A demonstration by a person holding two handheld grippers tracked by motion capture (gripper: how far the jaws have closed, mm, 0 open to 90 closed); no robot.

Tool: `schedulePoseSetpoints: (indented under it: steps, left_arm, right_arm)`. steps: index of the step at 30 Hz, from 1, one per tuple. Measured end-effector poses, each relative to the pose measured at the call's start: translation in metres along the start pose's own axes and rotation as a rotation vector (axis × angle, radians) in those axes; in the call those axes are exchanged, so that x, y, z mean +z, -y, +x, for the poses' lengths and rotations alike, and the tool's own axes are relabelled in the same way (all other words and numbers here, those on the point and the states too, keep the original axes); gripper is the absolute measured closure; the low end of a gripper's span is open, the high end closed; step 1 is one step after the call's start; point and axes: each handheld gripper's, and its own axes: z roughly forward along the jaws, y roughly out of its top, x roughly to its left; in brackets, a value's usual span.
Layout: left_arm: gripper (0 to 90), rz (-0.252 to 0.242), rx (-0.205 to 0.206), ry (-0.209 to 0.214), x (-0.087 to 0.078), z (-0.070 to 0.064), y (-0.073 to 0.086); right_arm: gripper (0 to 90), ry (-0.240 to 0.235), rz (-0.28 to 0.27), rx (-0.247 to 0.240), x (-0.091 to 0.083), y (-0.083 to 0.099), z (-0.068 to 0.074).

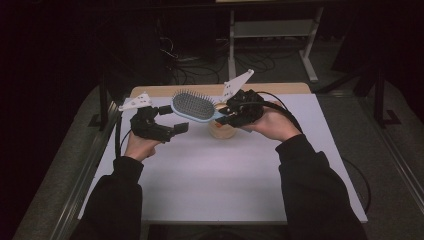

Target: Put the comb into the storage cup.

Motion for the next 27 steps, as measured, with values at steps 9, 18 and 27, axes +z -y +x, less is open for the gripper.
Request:
schedulePoseSetpoints:
  steps: [9,18,27]
  left_arm:
    - [0.0,0.009,-0.026,0.006,0.008,-0.002,-0.009]
    - [0.0,0.004,-0.043,0.0,0.011,-0.004,-0.018]
    - [0.0,0.003,-0.047,0.008,0.017,-0.006,-0.019]
  right_arm:
    - [68.5,0.011,-0.008,-0.001,0.007,0.002,-0.001]
    - [68.5,0.003,-0.02,0.005,0.014,0.004,0.0]
    - [68.5,0.004,-0.028,0.02,0.02,0.005,0.0]
